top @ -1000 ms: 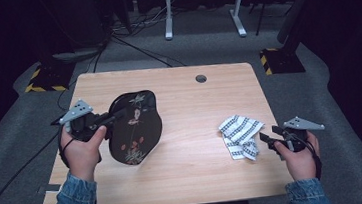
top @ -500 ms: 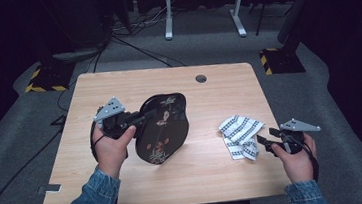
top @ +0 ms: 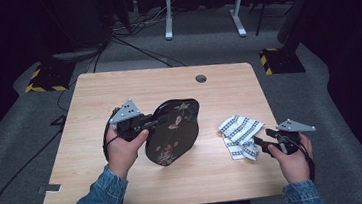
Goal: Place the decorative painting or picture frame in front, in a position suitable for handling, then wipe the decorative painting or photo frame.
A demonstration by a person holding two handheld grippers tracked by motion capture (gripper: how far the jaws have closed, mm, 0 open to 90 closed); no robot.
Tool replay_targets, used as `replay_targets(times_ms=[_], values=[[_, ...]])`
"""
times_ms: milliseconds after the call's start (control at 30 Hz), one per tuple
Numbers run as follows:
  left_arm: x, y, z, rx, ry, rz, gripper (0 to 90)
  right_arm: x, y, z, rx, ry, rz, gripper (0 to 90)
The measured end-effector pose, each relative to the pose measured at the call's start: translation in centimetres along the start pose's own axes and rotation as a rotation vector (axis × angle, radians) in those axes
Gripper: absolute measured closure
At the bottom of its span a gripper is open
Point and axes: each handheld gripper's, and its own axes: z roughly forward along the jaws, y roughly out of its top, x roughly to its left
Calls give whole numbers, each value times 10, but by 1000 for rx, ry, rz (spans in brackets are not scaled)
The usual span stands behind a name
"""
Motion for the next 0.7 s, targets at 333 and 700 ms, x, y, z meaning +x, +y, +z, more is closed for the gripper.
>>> replay_targets(times_ms=[333, 700], values=[[1, 0, 0, -2, -1, -7, 803, 3, 2, 1, -5, 7, -7, 391], [1, -1, -1, -7, 0, -8, 804, 11, 25, 7, -54, 46, -57, 211]])
